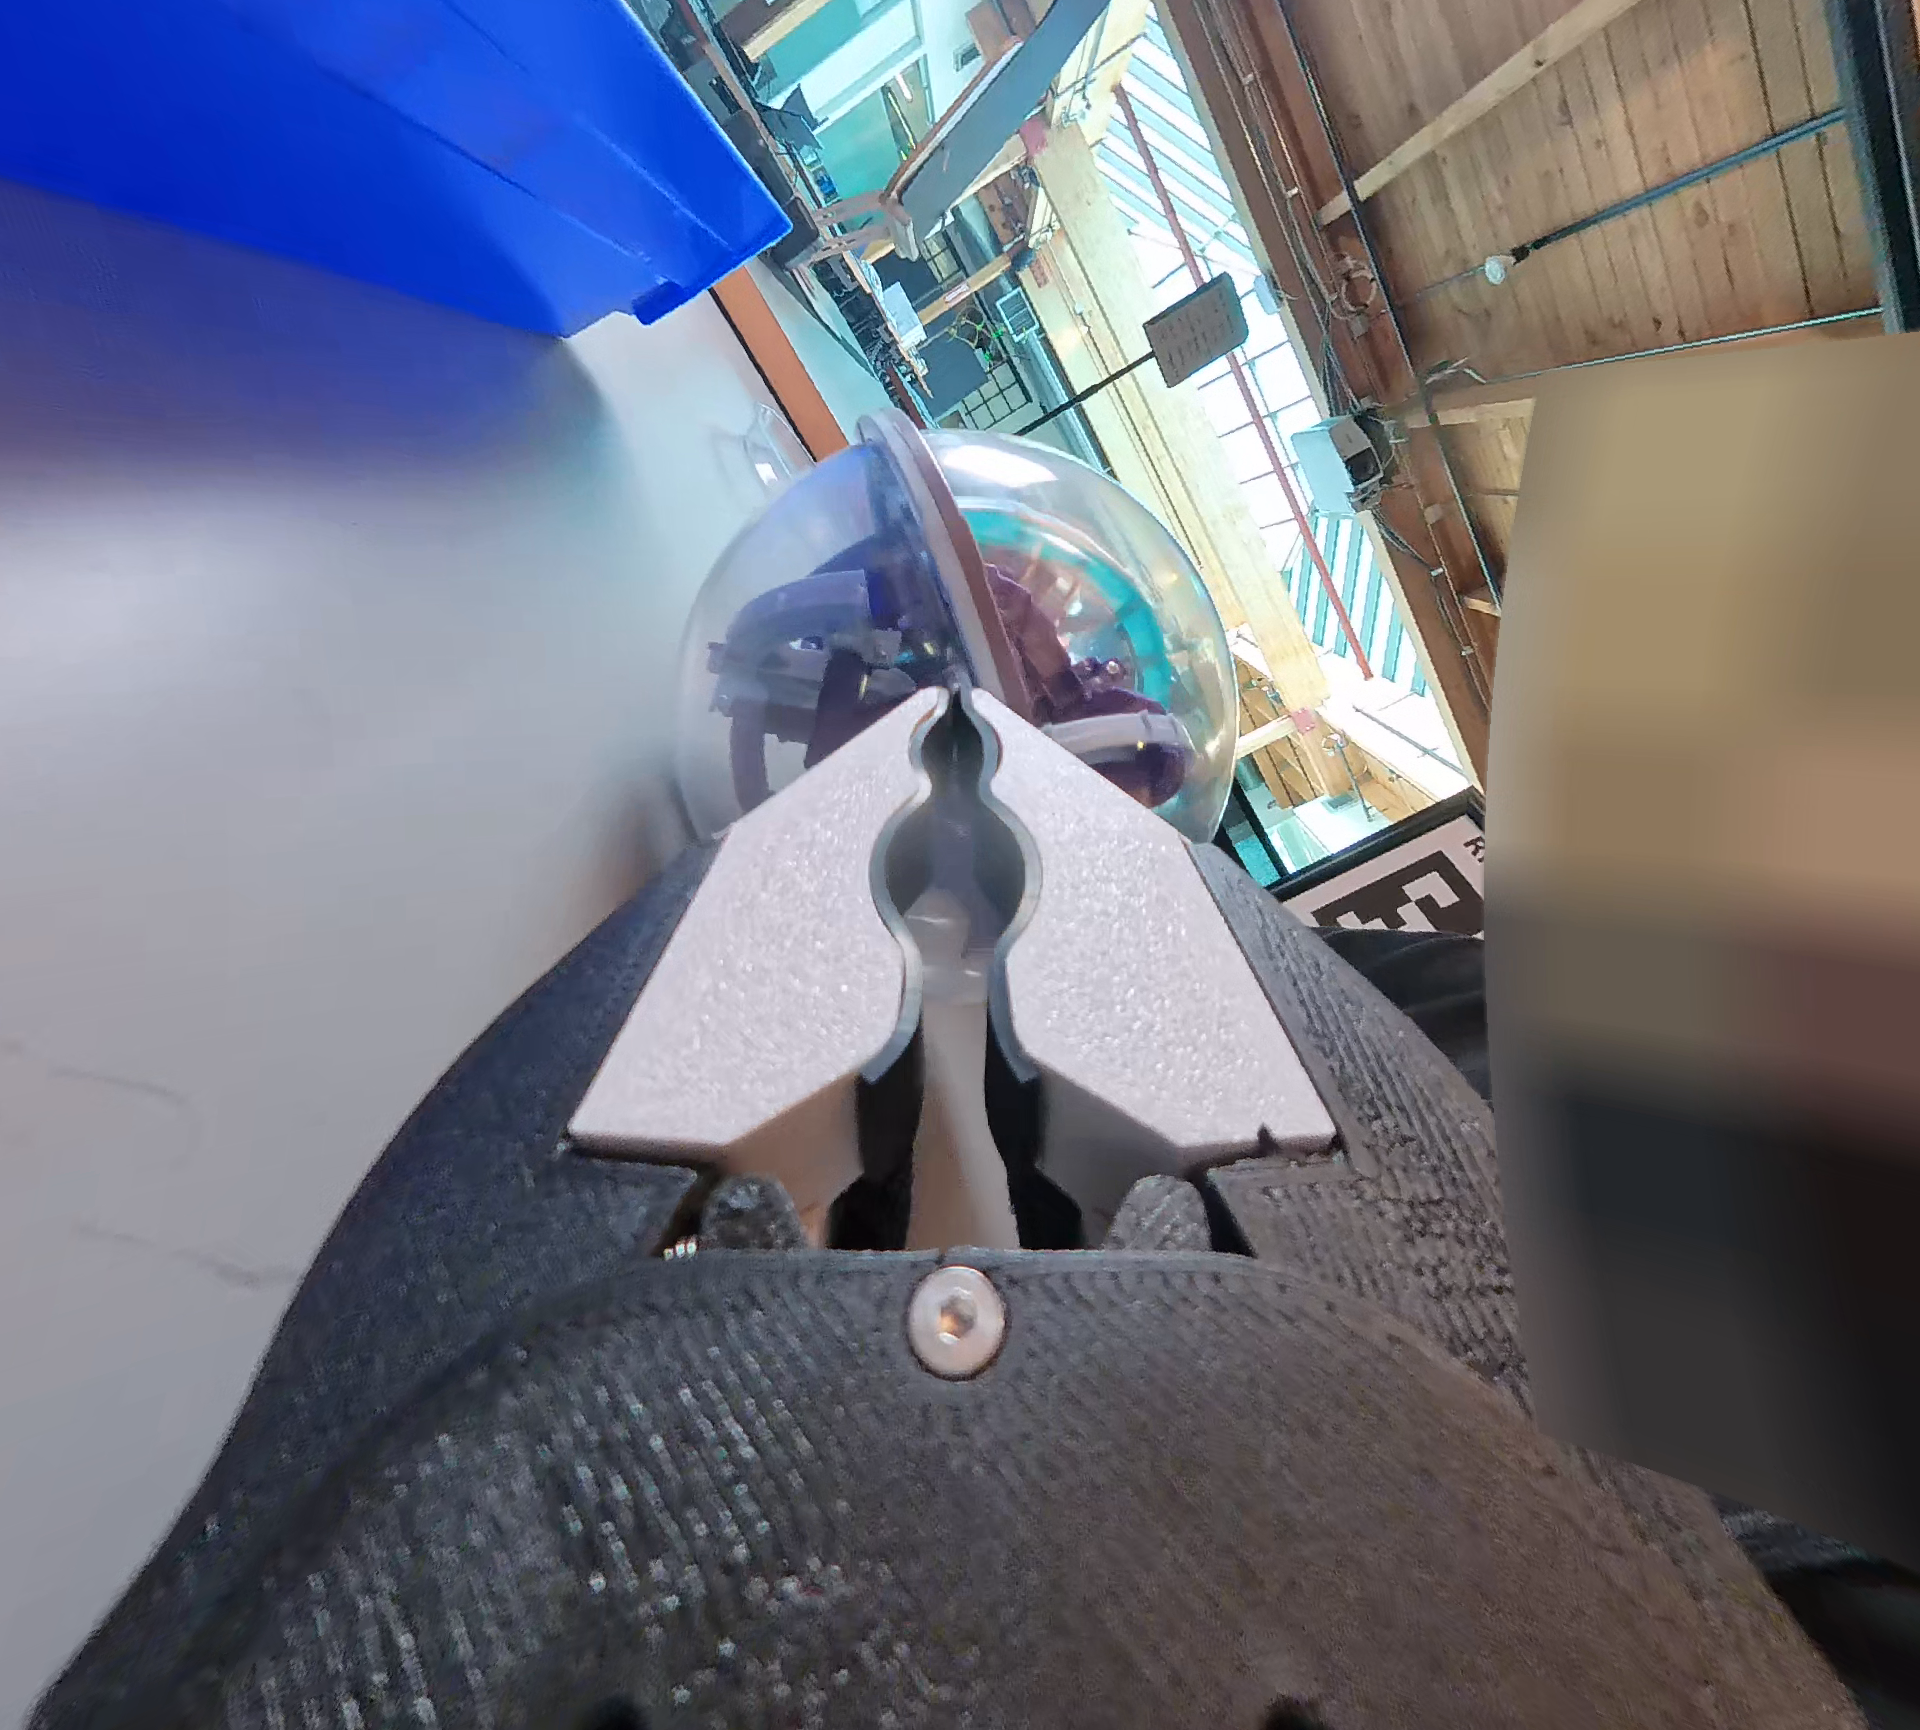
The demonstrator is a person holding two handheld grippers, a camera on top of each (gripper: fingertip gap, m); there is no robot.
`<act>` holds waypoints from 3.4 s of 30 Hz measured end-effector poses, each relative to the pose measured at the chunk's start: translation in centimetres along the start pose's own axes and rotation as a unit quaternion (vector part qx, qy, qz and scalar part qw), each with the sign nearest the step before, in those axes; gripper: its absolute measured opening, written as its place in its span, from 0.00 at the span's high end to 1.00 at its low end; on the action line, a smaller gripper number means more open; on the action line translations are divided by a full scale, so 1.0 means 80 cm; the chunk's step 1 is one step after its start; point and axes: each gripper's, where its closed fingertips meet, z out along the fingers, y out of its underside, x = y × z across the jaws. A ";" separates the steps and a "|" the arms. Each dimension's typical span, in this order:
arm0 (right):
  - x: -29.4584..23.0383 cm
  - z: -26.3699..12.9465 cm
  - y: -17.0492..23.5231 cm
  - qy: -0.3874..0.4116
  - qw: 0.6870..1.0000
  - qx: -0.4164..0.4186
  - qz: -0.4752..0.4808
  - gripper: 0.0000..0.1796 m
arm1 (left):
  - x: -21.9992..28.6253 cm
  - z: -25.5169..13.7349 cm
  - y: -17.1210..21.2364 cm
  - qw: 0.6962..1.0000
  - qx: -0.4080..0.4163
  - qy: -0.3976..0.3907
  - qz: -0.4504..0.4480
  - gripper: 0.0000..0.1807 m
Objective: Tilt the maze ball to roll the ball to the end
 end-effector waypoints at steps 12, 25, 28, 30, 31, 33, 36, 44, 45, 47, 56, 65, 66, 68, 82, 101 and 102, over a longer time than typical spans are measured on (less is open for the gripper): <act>-0.018 -0.007 0.000 -0.017 1.000 0.022 -0.012 1.00 | 0.020 -0.009 0.015 0.997 -0.058 0.054 0.021 0.85; -0.012 -0.003 0.001 0.013 0.999 0.021 -0.048 0.89 | 0.012 -0.003 0.011 0.998 -0.050 0.045 0.021 0.90; -0.012 -0.002 0.003 0.014 0.998 0.014 -0.051 0.90 | 0.012 -0.003 0.011 0.997 -0.050 0.045 0.021 0.90; -0.012 0.000 0.005 0.013 0.998 0.009 -0.054 0.93 | 0.013 -0.003 0.011 0.997 -0.050 0.046 0.021 0.90; -0.012 0.000 0.006 0.013 0.998 0.007 -0.056 0.94 | 0.013 -0.003 0.012 0.997 -0.050 0.046 0.021 0.90; -0.013 0.002 0.008 0.012 0.998 0.002 -0.059 0.97 | 0.015 -0.003 0.013 0.997 -0.053 0.048 0.023 0.91; -0.013 0.004 0.008 0.008 0.998 0.000 -0.058 0.97 | 0.016 -0.004 0.014 0.997 -0.055 0.048 0.027 0.91; -0.026 0.008 0.005 0.001 0.991 0.008 -0.133 0.97 | 0.028 -0.006 0.015 0.995 -0.056 0.068 0.050 0.96; -0.028 0.008 0.006 0.002 0.989 0.007 -0.147 0.97 | 0.032 -0.006 0.015 0.994 -0.056 0.076 0.053 0.96; -0.030 0.009 0.006 0.007 0.984 0.008 -0.180 0.97 | 0.035 -0.005 0.016 0.993 -0.055 0.083 0.058 0.96; -0.042 0.005 0.005 0.045 0.936 0.018 -0.348 0.97 | 0.042 -0.003 0.017 0.989 -0.053 0.091 0.103 0.96; -0.058 0.003 0.000 0.090 0.876 0.048 -0.472 0.97 | 0.037 -0.005 0.018 0.984 -0.057 0.076 0.152 0.96; -0.060 0.002 0.000 0.091 0.872 0.049 -0.478 0.97 | 0.036 -0.004 0.019 0.983 -0.059 0.074 0.155 0.96; -0.062 0.002 0.002 0.091 0.868 0.049 -0.486 0.97 | 0.036 -0.004 0.020 0.983 -0.060 0.075 0.154 0.96; -0.079 -0.005 0.000 0.095 0.835 0.077 -0.537 0.97 | 0.044 -0.001 0.024 0.977 -0.059 0.082 0.189 0.95; -0.082 -0.018 -0.014 0.144 0.781 0.106 -0.598 0.97 | 0.048 0.003 0.046 0.948 -0.092 0.070 0.296 0.96; -0.082 -0.019 -0.016 0.147 0.777 0.111 -0.601 0.97 | 0.049 0.004 0.050 0.942 -0.099 0.069 0.312 0.96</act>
